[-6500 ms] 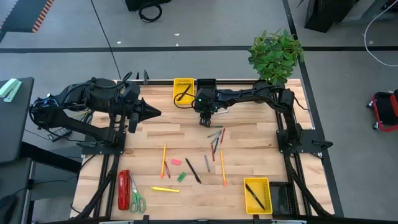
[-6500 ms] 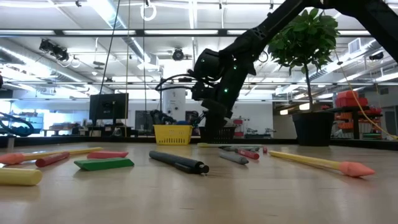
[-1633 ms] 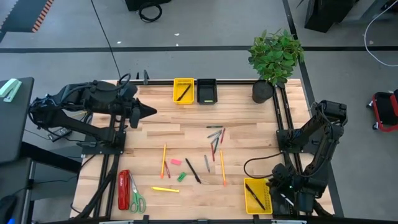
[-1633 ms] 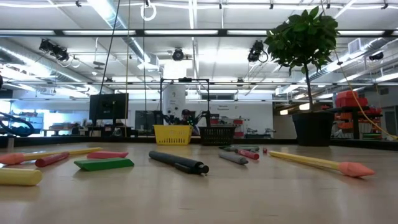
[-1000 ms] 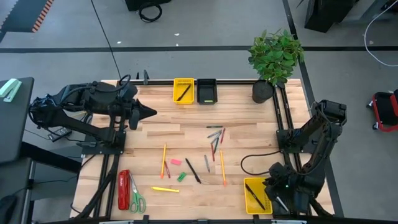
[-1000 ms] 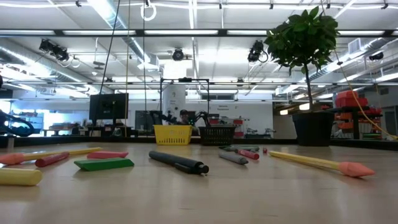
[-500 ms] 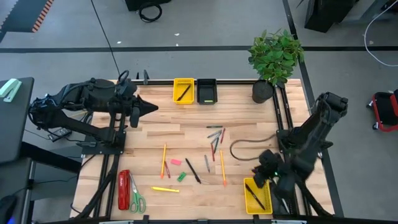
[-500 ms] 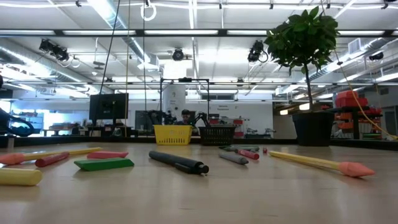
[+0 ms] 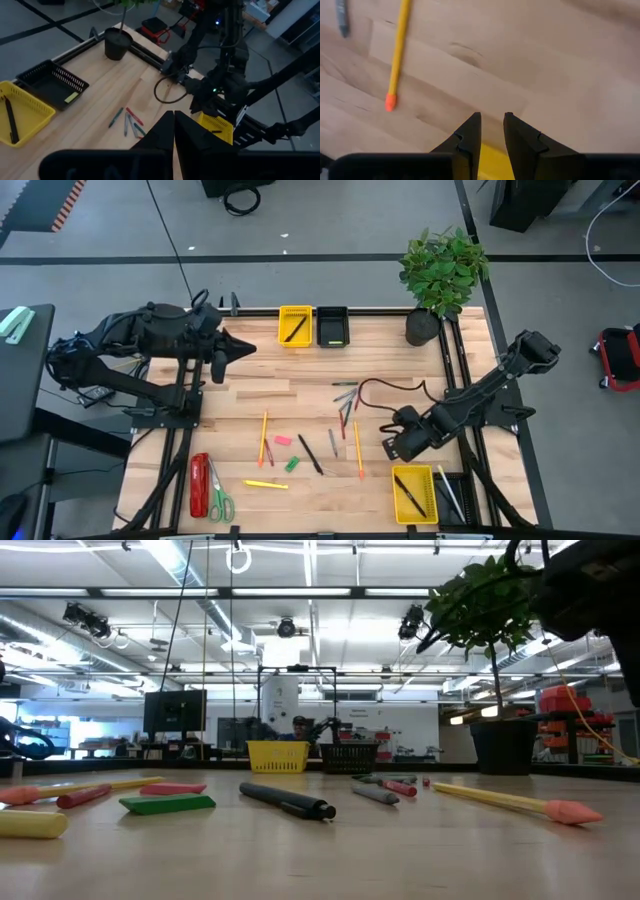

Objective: Sort crayons/erasers/pens/pencils in bins
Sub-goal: Adjust the bottom yellow bin

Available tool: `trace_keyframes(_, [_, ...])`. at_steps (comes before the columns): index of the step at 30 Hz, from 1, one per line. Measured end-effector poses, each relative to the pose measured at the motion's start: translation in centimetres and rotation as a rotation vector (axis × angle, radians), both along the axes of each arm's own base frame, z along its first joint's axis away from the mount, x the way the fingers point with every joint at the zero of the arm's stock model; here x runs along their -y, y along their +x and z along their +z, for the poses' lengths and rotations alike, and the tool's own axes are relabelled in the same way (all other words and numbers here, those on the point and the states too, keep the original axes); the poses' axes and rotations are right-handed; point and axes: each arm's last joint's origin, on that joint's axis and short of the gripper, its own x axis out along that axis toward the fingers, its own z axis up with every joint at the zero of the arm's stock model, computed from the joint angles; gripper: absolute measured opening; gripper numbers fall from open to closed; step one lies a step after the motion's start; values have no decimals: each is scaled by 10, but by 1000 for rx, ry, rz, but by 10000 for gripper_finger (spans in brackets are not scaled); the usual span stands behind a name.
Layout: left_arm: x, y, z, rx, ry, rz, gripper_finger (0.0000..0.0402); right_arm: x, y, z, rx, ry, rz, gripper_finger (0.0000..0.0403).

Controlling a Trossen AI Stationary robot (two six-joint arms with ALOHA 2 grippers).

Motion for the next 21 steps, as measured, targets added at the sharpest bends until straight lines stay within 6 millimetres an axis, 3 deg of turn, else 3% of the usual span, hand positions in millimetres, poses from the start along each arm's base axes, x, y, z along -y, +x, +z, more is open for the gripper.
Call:
trace_keyframes(9, [0, 6, -3, -25, 38, -17, 22, -14, -3, 2, -56, 181, -165, 90])
trace_keyframes(21, [1, 26, -12, -95, 111, -83, 18, -22, -13, -1, -91, 151, -291, 90])
